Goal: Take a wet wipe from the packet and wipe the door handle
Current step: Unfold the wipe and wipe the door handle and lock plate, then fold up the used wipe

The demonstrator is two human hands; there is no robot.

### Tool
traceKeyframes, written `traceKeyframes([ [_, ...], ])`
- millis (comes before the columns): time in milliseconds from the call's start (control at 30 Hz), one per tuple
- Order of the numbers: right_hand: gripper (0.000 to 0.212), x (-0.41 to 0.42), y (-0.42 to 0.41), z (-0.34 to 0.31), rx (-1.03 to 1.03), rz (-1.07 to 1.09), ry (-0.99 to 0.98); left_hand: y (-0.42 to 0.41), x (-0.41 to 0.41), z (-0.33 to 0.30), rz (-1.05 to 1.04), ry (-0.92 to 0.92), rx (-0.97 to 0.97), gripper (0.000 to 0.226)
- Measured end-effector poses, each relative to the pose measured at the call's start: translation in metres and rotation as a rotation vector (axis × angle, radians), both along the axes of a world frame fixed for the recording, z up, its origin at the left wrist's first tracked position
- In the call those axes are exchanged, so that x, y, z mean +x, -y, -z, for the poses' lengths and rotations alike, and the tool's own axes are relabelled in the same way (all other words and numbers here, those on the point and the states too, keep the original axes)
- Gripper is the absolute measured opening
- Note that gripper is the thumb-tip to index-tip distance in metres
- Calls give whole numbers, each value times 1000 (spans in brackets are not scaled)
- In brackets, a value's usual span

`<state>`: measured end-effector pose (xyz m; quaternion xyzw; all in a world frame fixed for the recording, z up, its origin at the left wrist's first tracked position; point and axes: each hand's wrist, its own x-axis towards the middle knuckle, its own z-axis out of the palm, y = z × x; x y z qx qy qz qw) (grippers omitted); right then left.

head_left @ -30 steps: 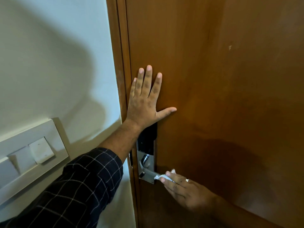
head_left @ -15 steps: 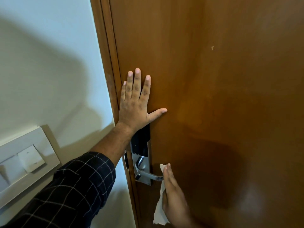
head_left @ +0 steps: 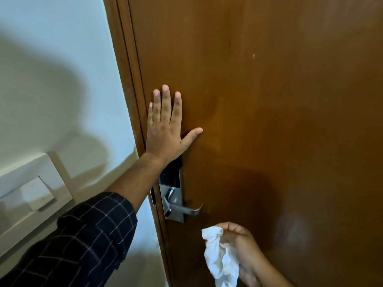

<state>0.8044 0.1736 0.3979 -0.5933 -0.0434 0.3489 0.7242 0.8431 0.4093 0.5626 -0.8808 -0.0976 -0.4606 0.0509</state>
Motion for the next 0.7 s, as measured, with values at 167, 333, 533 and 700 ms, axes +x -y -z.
traceKeyframes([
  [167,29,-25,24,0,78,44,9,66,-69,90,390,33,-492,49],
  [333,36,-28,51,-1,-41,67,104,133,-148,177,583,-224,-1178,28],
  [533,34,-20,81,14,-151,-132,145,178,-167,208,395,-312,-1155,23],
  [700,19,-21,111,58,-313,-366,164,215,-184,224,25,-47,-1387,26],
])
